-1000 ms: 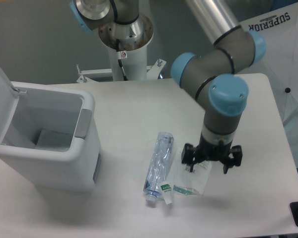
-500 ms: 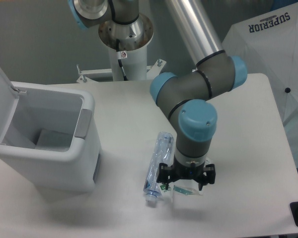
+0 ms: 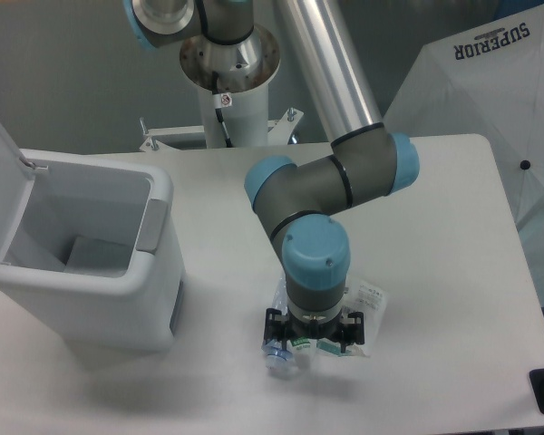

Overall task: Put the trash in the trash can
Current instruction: 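Lower the gripper and close it on the white packet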

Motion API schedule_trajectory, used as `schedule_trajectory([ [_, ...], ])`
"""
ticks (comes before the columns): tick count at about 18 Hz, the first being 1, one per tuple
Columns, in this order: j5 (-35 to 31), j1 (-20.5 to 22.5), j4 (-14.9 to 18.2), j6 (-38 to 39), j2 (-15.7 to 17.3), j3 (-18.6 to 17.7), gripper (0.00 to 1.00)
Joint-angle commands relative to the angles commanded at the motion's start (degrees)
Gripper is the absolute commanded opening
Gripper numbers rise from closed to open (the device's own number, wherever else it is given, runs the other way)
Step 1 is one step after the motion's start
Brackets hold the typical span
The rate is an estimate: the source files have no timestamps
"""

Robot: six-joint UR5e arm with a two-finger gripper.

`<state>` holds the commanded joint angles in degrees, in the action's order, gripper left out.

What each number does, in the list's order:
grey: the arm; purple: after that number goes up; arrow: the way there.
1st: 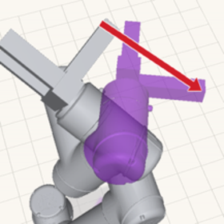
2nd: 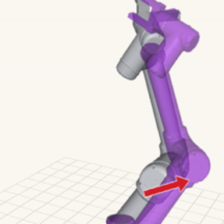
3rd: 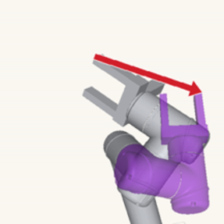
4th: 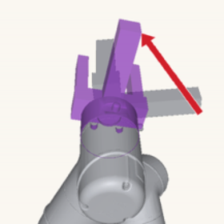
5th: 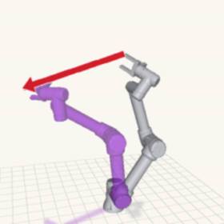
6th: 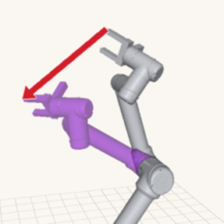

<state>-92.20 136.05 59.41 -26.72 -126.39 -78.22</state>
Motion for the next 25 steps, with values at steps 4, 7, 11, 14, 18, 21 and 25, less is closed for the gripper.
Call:
schedule_trajectory([
  [4,-0.3,0.0,0.0,0.1,-0.6,-0.1,0.86],
  [7,-0.6,-0.6,0.0,0.3,-1.1,0.1,0.89],
  [11,-0.5,-0.6,0.0,1.2,-1.2,0.4,0.91],
  [14,-0.2,-0.7,-0.1,3.9,-1.4,1.3,0.94],
  [18,-0.4,-0.8,-0.1,5.7,-2.6,2.4,0.94],
  [21,-0.6,-0.8,-0.1,5.8,-3.0,2.5,0.83],
  [25,-1.3,-0.7,0.0,5.7,-3.1,2.5,0.39],
])
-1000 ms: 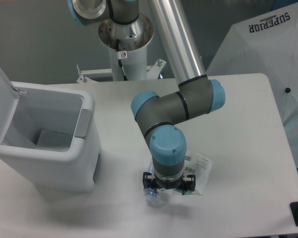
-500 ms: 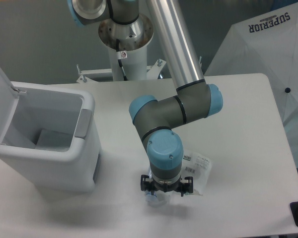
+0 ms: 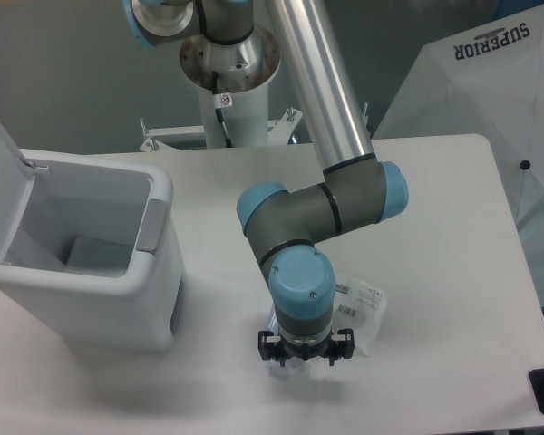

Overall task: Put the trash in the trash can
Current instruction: 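Lower the gripper and close it on the white packet, then lift the white packet off the table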

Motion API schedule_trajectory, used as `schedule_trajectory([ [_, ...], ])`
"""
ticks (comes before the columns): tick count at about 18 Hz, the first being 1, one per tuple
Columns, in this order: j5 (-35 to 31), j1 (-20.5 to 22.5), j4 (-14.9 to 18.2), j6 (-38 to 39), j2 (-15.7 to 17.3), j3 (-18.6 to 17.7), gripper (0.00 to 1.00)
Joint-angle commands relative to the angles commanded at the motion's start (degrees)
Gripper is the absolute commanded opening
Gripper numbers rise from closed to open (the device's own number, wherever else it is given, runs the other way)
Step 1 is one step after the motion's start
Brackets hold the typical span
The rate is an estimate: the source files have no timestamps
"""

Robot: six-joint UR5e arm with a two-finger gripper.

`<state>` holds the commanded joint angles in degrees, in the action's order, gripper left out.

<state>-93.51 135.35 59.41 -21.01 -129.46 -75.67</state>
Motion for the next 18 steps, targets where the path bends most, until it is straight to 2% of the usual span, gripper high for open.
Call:
schedule_trajectory([
  [3,-0.9,0.0,0.0,0.0,0.1,-0.1,0.09],
  [4,-0.9,0.0,-0.1,0.0,0.1,0.0,0.02],
  [11,-0.7,1.4,-0.1,-1.0,0.7,0.3,0.0],
  [18,0.3,6.2,-0.1,-1.8,4.9,1.7,0.0],
])
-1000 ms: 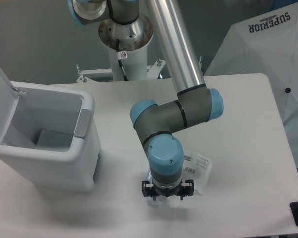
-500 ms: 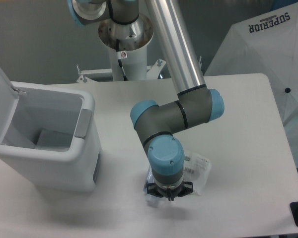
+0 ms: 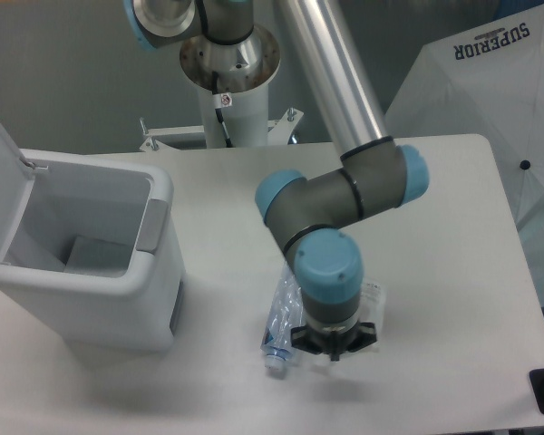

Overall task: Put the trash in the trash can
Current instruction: 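Lift the white packet off the table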

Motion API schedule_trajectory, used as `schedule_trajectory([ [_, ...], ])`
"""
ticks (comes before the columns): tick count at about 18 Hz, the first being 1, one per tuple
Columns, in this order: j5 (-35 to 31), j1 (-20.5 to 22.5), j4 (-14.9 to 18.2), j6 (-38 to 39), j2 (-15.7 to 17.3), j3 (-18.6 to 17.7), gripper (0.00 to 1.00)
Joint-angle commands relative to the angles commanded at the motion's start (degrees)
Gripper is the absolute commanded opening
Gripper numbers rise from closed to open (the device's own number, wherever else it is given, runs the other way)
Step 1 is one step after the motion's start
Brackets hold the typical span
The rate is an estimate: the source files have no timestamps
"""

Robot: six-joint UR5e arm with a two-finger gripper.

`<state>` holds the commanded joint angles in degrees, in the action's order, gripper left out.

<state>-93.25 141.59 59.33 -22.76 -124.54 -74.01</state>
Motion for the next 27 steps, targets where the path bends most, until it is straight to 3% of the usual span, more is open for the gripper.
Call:
schedule_trajectory([
  [12,5.5,6.2,1.1,-16.3,2.2,1.3,0.0],
  [15,8.4,8.2,4.8,-20.0,4.9,1.7,0.0],
  [20,10.4,8.3,15.4,-21.2,5.5,7.3,0.0],
  [27,16.6,5.7,22.2,-20.3,11.8,8.3,0.0],
])
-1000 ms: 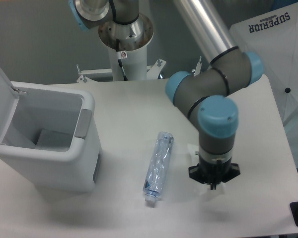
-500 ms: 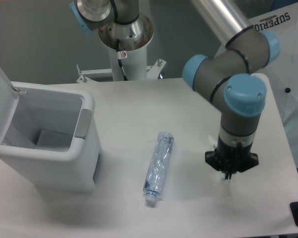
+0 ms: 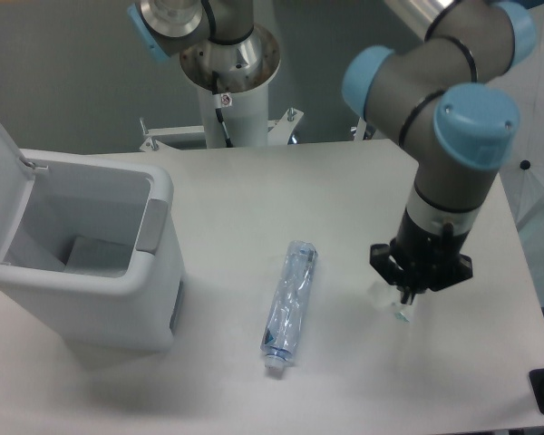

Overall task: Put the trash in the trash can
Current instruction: 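Lift the white packet off the table, then carry the packet over the trash bin opening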

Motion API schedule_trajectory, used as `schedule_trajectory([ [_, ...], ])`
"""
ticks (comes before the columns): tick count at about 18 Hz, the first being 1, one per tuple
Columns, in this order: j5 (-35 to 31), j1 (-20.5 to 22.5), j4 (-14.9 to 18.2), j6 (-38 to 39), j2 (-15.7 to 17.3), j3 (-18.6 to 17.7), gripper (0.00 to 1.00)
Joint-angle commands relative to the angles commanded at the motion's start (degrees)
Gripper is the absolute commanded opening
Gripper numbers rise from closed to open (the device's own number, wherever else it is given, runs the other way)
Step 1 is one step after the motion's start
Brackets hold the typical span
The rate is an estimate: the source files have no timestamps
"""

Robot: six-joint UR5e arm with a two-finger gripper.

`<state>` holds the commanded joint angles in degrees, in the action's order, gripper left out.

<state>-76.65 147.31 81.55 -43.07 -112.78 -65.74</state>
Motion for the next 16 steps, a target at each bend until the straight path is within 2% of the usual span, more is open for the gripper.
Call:
schedule_trajectory([
  [5,2.9,-3.3,2.9,0.7,3.4,-0.1,0.0],
  [10,8.8,-6.2,2.8,4.8,7.8,-0.2,0.0],
  [16,16.3,-7.7,2.4,10.1,14.6,-0.4,0.0],
])
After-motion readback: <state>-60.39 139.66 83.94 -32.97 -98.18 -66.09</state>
